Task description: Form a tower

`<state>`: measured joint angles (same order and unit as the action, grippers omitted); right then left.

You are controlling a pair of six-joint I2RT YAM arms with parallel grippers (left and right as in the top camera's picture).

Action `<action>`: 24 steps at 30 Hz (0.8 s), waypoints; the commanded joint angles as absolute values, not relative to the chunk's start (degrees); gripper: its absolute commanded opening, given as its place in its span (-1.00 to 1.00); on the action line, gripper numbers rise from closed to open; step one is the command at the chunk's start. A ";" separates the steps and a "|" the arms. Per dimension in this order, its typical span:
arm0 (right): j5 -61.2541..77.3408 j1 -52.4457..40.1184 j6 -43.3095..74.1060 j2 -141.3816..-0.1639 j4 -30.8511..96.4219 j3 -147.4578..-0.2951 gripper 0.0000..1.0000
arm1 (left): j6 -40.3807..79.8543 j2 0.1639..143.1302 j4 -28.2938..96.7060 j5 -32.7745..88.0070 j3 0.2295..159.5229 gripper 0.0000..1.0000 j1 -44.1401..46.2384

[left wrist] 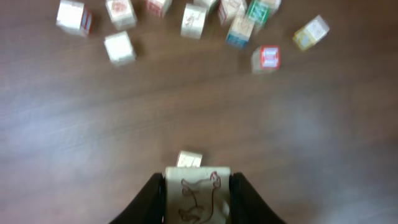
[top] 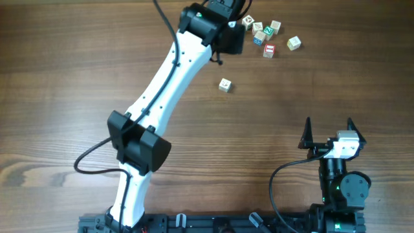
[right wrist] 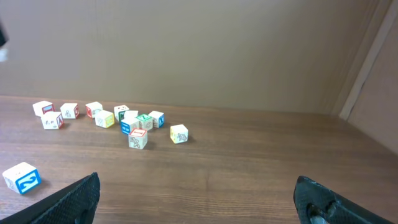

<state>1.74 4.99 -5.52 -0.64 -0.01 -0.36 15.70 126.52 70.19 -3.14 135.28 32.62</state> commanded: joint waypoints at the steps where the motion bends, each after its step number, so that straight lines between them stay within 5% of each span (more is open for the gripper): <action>1: 2.63 5.21 -6.02 -0.27 -0.10 -0.30 0.99 | 15.44 127.94 74.39 -2.00 130.69 -0.72 32.40; 12: 2.63 5.21 -6.02 -0.27 -0.10 -0.30 0.99 | 15.38 127.94 53.43 -0.30 106.08 -0.81 32.40; 24: 2.66 5.21 -6.02 -0.27 -0.10 -0.30 0.99 | 15.44 127.59 48.71 1.02 105.01 -0.88 32.42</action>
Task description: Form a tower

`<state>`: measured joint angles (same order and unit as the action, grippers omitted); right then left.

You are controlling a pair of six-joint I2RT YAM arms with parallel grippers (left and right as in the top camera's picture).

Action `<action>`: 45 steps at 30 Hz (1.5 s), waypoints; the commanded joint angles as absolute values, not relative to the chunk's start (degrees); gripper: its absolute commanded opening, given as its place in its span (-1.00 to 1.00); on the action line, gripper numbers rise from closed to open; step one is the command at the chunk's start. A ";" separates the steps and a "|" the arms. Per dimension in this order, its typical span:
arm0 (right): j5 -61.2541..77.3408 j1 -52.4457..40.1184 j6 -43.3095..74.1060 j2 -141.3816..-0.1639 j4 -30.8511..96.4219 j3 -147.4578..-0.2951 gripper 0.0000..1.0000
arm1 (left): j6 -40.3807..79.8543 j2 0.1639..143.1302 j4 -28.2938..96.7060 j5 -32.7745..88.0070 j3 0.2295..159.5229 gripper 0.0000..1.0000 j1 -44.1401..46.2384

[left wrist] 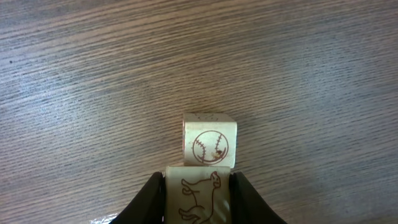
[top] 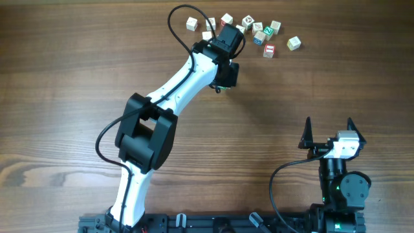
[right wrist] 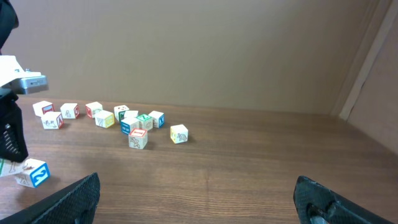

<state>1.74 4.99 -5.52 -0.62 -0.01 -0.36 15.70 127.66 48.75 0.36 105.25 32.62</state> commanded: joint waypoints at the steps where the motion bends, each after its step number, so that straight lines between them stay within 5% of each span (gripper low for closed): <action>1: 2.63 5.21 -6.00 -0.27 -0.10 -0.30 0.99 | 15.42 127.55 48.29 1.02 105.01 -0.88 32.42; 20: 2.63 5.21 -6.00 -0.27 -0.10 -0.30 0.99 | 18.85 125.49 39.31 -5.74 99.72 -0.85 34.61; 34: 2.63 5.21 -6.04 -0.27 -0.10 -0.30 1.00 | 19.92 125.45 36.82 -6.09 97.67 -0.30 34.61; 45: 2.66 5.21 -6.02 -0.27 -0.10 -0.30 0.99 | 19.73 125.25 34.00 -8.47 97.67 -0.06 34.61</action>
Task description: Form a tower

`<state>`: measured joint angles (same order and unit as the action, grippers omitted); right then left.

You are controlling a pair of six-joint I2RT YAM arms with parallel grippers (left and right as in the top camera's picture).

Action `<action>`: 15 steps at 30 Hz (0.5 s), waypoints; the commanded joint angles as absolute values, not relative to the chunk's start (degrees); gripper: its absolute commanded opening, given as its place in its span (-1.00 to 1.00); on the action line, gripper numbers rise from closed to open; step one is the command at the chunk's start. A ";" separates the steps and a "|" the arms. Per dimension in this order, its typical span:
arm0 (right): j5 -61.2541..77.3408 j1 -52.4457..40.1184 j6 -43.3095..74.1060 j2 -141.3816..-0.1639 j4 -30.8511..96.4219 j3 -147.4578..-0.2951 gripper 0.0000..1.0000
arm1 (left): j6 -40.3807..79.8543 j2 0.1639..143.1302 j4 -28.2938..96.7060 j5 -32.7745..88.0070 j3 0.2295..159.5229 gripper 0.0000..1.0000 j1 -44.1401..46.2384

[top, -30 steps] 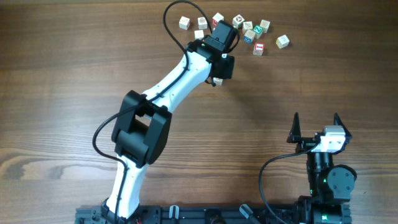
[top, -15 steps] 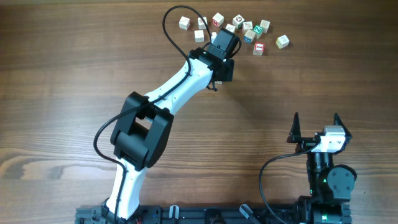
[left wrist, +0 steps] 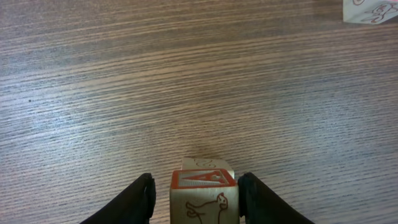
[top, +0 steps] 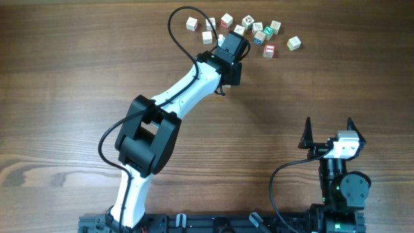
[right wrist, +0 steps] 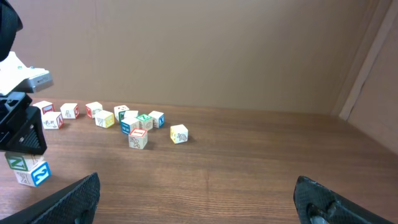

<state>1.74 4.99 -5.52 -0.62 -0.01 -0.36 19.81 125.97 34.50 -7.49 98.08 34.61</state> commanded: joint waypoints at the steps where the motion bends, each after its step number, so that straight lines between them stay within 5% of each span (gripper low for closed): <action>1: 2.63 5.21 -6.00 -0.27 -0.10 -0.30 0.99 | 19.73 125.23 33.98 -8.45 97.67 -0.02 34.63; 3: 2.63 5.21 -6.02 -0.27 -0.10 -0.30 0.99 | 19.46 124.79 33.41 -8.49 97.95 0.40 34.61; 4: 2.63 5.21 -6.02 -0.27 -0.10 -0.30 0.99 | 17.80 123.74 32.58 -8.56 97.95 0.95 34.61; 10: 2.66 5.21 -6.00 -0.27 -0.10 -0.30 0.99 | 14.50 114.06 23.53 -13.10 100.27 1.00 34.61; 15: 2.63 5.21 -6.00 -0.27 -0.10 -0.30 0.99 | 14.52 107.18 33.98 -13.26 100.75 1.00 34.59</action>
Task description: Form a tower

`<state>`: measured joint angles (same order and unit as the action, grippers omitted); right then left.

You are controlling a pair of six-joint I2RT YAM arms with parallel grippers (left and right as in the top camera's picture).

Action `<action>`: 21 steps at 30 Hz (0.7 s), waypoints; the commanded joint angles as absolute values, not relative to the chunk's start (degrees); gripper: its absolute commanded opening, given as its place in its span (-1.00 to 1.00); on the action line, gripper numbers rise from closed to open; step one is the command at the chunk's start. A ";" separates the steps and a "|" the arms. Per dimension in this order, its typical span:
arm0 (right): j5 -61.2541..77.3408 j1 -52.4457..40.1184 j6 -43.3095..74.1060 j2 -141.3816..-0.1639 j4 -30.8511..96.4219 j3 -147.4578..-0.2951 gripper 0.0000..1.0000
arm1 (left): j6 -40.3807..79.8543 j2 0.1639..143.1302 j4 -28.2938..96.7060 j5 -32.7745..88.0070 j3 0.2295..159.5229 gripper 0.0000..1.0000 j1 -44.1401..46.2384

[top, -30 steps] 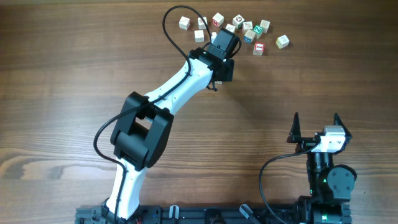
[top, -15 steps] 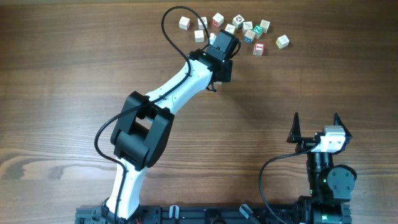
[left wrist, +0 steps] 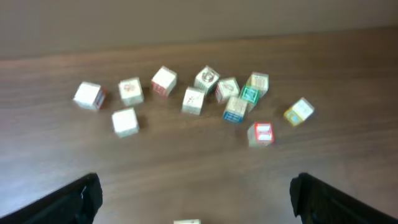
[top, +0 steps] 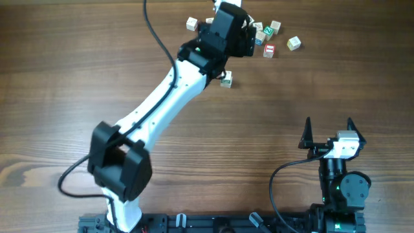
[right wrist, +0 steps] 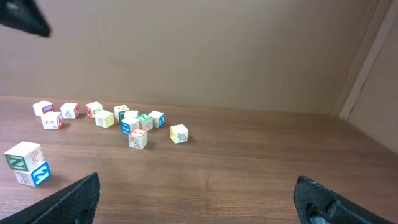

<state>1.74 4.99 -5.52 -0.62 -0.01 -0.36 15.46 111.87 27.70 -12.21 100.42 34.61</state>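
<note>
A two-block tower (top: 225,79) stands alone on the wooden table, below the pile. In the right wrist view the tower's top block (right wrist: 23,155) shows a green letter and the lower block (right wrist: 32,175) a blue one. My left gripper (top: 231,27) hovers open above and behind the tower with nothing in it. In the left wrist view the left gripper (left wrist: 196,190) has its fingers spread wide, and only the tower's top edge (left wrist: 186,221) shows at the bottom. My right gripper (top: 328,127) rests open near the front right, empty, as the right wrist view (right wrist: 199,202) also shows.
Several loose letter blocks (left wrist: 227,96) lie scattered at the table's far side, among them a red-marked one (top: 269,50) and a yellowish one (top: 294,43). One more loose block (top: 191,23) sits left of the left arm's white links (top: 162,103).
My left gripper, which was open low around the top block, is now raised and pulled back. The tower stands free and the far pile is back in the left wrist view.
My left gripper held a horse-marked block high over a lone block. Then it held that block just above the baseball-marked block. Then it was open with the block resting on the lower one. Now it is up and away; the right arm has not moved.
</note>
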 commanded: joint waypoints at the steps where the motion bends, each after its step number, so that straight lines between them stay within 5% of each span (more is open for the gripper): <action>1: 2.63 5.21 -6.02 -0.27 -0.10 -0.30 0.99 | 14.55 104.12 39.16 -14.28 100.75 1.00 34.39; 12: 2.63 5.21 -6.02 -0.27 -0.10 -0.30 1.00 | 29.26 79.72 94.59 -23.40 100.73 1.00 34.39; 18: 2.63 5.21 -6.02 -0.27 -0.10 -0.30 0.99 | 31.51 78.48 96.51 -21.65 91.85 1.00 34.39; 21: 2.63 5.21 -6.02 -0.27 -0.10 -0.30 1.00 | 43.83 75.72 96.51 -31.86 81.12 1.00 33.50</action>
